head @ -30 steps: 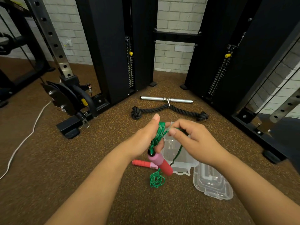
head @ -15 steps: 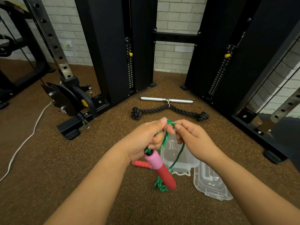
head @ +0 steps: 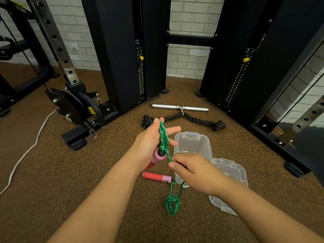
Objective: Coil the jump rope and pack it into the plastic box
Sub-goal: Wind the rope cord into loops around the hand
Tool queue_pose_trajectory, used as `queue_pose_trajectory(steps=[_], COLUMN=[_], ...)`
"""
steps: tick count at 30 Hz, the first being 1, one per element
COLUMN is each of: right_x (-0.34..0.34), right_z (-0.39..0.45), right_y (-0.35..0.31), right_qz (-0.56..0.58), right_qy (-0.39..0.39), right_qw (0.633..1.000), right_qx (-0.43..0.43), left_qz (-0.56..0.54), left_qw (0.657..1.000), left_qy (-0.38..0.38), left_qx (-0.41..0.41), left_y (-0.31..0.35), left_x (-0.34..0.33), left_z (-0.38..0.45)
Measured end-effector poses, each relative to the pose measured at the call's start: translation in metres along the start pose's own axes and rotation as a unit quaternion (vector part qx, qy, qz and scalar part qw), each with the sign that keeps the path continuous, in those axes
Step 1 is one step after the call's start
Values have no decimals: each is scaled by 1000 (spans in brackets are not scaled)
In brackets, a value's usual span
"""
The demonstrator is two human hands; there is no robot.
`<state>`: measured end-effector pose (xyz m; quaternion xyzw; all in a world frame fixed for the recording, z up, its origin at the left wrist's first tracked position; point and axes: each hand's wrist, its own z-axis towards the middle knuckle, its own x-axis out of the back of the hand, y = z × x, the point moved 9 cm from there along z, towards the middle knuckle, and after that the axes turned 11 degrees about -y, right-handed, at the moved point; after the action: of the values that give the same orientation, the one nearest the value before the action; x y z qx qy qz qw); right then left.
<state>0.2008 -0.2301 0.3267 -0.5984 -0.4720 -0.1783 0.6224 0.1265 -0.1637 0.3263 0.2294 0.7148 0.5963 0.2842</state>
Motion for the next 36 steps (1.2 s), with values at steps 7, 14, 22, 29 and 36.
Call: queue_pose_trajectory(steps=[7, 14, 22, 29, 36], right_x=[34, 61, 48, 43, 14], right_z=[-8, -10, -5, -2, 0], right_y=[0, 41, 46, 46, 51], right_qz=[237, 292, 321, 325, 275], right_qy=[36, 152, 141, 153, 95], right_qw=[971, 944, 936, 932, 952], right_qx=[17, -31, -35, -39, -96], left_qz=[170, 175, 70, -53, -154], left_qw=[980, 967, 993, 998, 987], left_qy=[-44, -149, -85, -43, -1], left_qx=[98, 109, 31, -6, -34], left_y=[-10, -8, 6, 9, 13], left_x=[-15, -34, -20, -14, -4], left_z=[-11, -13, -6, -3, -4])
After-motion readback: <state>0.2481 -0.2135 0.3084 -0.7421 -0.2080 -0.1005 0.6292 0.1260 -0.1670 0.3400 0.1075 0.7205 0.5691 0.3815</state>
